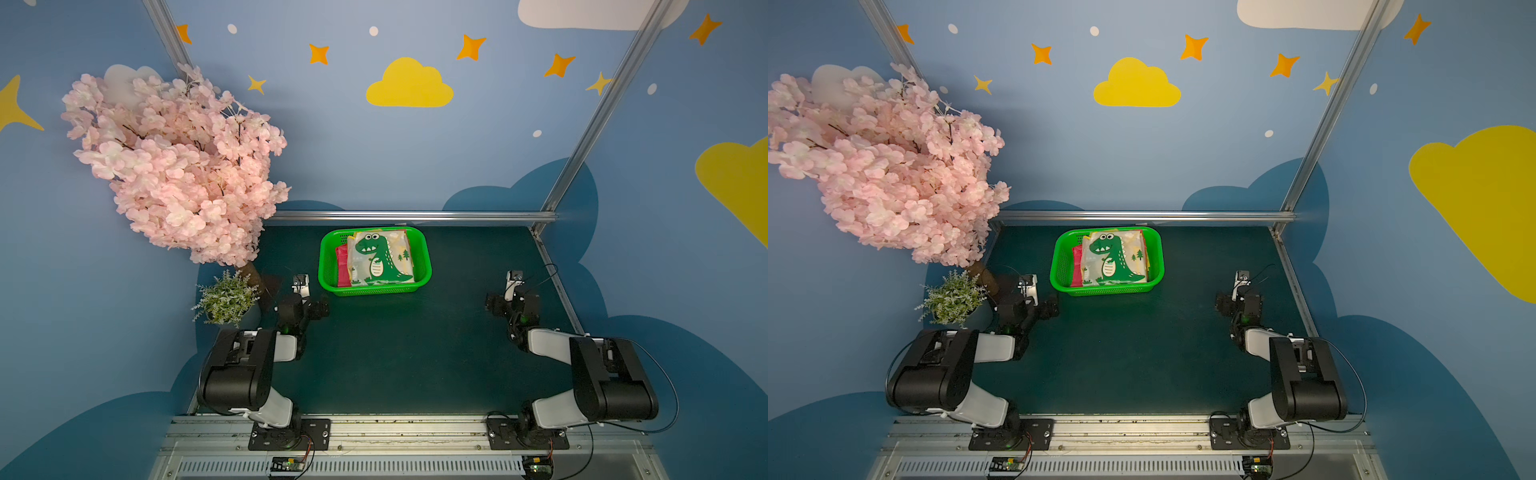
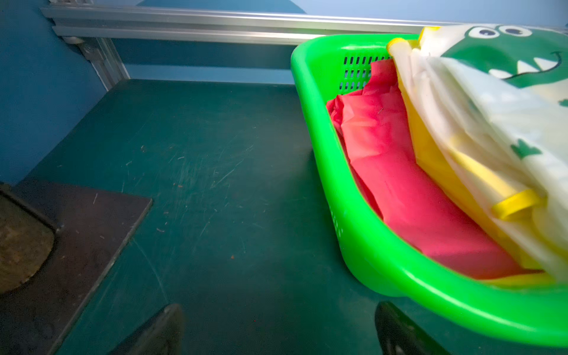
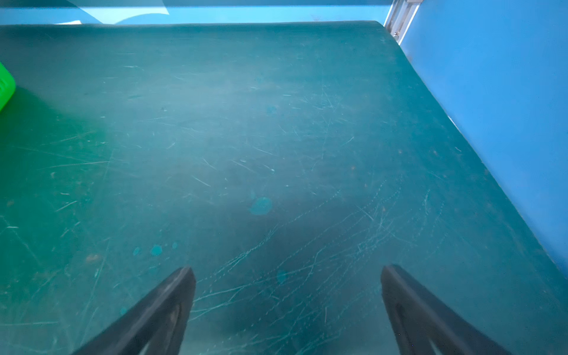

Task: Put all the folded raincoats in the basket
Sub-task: Reset both arms

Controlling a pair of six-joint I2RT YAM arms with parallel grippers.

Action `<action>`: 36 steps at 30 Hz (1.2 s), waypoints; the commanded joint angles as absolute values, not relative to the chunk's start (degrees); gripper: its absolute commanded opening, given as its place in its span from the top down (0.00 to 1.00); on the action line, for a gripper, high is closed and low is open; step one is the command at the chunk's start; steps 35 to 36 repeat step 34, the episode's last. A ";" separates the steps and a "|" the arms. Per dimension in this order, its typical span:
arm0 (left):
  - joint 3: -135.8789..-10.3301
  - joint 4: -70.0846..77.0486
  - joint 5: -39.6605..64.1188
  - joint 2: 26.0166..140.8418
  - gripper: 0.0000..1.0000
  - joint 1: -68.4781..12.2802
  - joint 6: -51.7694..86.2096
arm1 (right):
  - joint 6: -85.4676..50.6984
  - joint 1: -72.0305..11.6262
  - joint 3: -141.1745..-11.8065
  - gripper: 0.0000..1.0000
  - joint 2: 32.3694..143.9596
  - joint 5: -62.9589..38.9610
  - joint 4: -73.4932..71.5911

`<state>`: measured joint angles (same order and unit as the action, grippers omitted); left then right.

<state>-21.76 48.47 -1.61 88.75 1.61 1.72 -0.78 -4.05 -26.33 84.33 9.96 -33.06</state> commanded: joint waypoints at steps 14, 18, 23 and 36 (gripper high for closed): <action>-23.05 46.58 5.72 88.38 0.00 3.60 1.02 | 0.09 -3.88 -26.07 0.02 84.35 8.50 -35.68; -22.96 46.61 5.58 88.34 0.00 3.43 1.01 | 0.10 -3.87 -26.07 0.01 84.29 8.53 -35.77; -23.03 46.67 5.54 88.40 0.00 3.44 0.99 | 0.09 -3.95 -26.02 0.02 84.36 8.74 -35.77; -23.05 46.58 5.45 88.38 0.00 3.39 0.93 | 0.10 -3.79 -26.20 0.02 84.41 8.30 -35.57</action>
